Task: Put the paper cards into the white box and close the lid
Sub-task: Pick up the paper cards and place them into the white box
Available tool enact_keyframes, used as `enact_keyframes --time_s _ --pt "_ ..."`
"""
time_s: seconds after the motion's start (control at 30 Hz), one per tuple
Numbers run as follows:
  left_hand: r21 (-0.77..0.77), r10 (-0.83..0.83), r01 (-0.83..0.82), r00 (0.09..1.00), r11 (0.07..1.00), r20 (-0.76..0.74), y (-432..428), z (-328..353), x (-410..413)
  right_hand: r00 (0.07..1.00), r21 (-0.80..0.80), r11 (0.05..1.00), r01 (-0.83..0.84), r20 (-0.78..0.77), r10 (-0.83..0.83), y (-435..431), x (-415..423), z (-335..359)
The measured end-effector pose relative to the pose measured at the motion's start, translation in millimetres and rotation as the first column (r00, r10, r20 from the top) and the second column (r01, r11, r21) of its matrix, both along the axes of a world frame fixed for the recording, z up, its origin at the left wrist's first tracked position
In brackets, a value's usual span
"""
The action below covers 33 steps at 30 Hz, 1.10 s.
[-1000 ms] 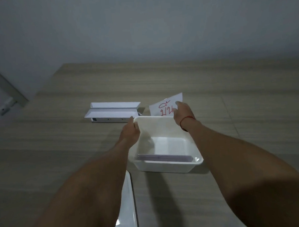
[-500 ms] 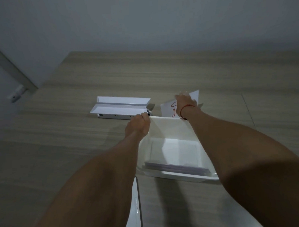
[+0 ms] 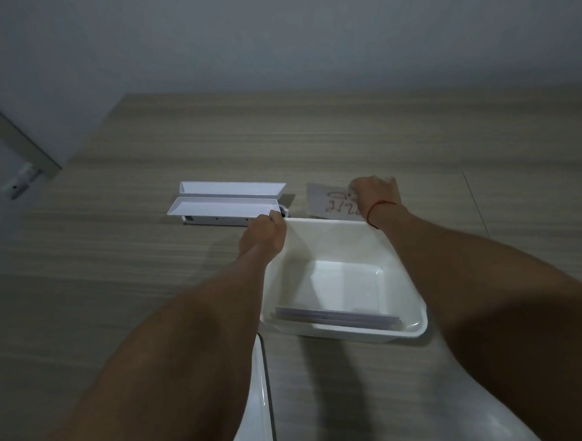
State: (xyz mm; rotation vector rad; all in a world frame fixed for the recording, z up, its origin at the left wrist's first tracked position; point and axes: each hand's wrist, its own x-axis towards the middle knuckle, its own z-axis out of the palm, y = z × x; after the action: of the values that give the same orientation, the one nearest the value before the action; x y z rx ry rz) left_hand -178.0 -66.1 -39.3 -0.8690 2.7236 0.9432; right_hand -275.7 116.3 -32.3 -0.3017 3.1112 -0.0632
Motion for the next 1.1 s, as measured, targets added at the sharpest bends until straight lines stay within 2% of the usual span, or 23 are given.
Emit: enact_keyframes --time_s 0.23,0.4,0.63,0.77,0.87,1.0,1.1 --pt "0.053 0.058 -0.055 0.997 0.997 -0.060 26.3 21.6 24.7 0.997 -0.147 0.987 -0.063 -0.060 0.054 10.2 26.2 46.2" --pt "0.036 0.114 -0.114 0.993 0.993 0.014 39.8 27.1 60.0 0.983 -0.322 0.946 -0.048 -0.184 -0.013 24.4 55.4 81.2" --pt "0.035 0.027 -0.025 0.998 0.999 -0.059 49.9 27.5 102.9 0.967 -0.423 0.904 -0.063 -0.250 -0.049 38.6 106.0 112.7" --pt "0.114 0.050 -0.035 0.990 0.993 -0.133 63.2 25.6 121.9 0.993 -0.416 0.909 -0.019 -0.114 -0.031 50.6 131.2 106.8" --pt "0.164 0.066 -0.040 0.985 0.986 -0.158 76.3 25.0 130.3 0.997 -0.388 0.920 0.057 0.066 -0.034 65.2 147.4 82.6" --pt "0.202 0.088 -0.047 0.976 0.978 -0.198 84.4 22.1 131.0 0.941 -0.423 0.902 0.083 0.330 0.068 76.4 164.1 52.8" --pt "0.221 0.092 -0.046 0.974 0.974 -0.205 86.1 19.3 129.6 0.896 -0.410 0.912 0.023 0.414 0.164 80.5 176.9 41.0"
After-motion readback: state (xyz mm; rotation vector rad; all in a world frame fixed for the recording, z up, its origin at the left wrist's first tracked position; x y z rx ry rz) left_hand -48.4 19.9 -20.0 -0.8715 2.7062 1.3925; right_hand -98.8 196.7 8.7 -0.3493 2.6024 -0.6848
